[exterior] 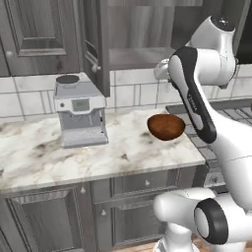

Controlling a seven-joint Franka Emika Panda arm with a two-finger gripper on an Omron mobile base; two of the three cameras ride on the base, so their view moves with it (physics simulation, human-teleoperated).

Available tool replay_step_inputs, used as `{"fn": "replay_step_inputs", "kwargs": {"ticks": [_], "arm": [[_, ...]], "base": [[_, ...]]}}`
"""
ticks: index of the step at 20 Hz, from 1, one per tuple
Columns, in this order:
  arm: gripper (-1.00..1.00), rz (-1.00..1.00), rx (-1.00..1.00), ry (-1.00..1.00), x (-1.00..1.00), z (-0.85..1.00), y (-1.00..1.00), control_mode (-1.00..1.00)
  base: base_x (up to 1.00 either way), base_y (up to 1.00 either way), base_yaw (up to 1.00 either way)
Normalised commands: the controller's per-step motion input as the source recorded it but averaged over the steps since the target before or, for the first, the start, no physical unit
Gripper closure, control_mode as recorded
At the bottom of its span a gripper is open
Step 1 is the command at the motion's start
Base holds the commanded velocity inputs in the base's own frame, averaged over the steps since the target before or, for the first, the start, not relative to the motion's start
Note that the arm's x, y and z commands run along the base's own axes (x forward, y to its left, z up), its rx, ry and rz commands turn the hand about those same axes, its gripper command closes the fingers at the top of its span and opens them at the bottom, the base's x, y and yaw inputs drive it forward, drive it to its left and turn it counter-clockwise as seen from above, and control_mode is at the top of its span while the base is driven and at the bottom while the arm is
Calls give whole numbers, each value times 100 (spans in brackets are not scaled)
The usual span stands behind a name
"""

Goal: Open the cabinet and move the ladle to the pot. Then close the cabinet.

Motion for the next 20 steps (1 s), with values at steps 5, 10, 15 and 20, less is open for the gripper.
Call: {"fn": "replay_step_inputs", "kwargs": {"ticks": [5, 10, 15, 20], "arm": [[100, 0, 0, 0, 0, 0, 0, 100], [100, 0, 0, 0, 0, 0, 0, 100], [100, 0, 0, 0, 0, 0, 0, 100], [100, 0, 0, 0, 0, 0, 0, 100]], "base": [[-100, -2, -5], [-58, -70, -9], [-2, -100, -8], [0, -100, -8]]}}
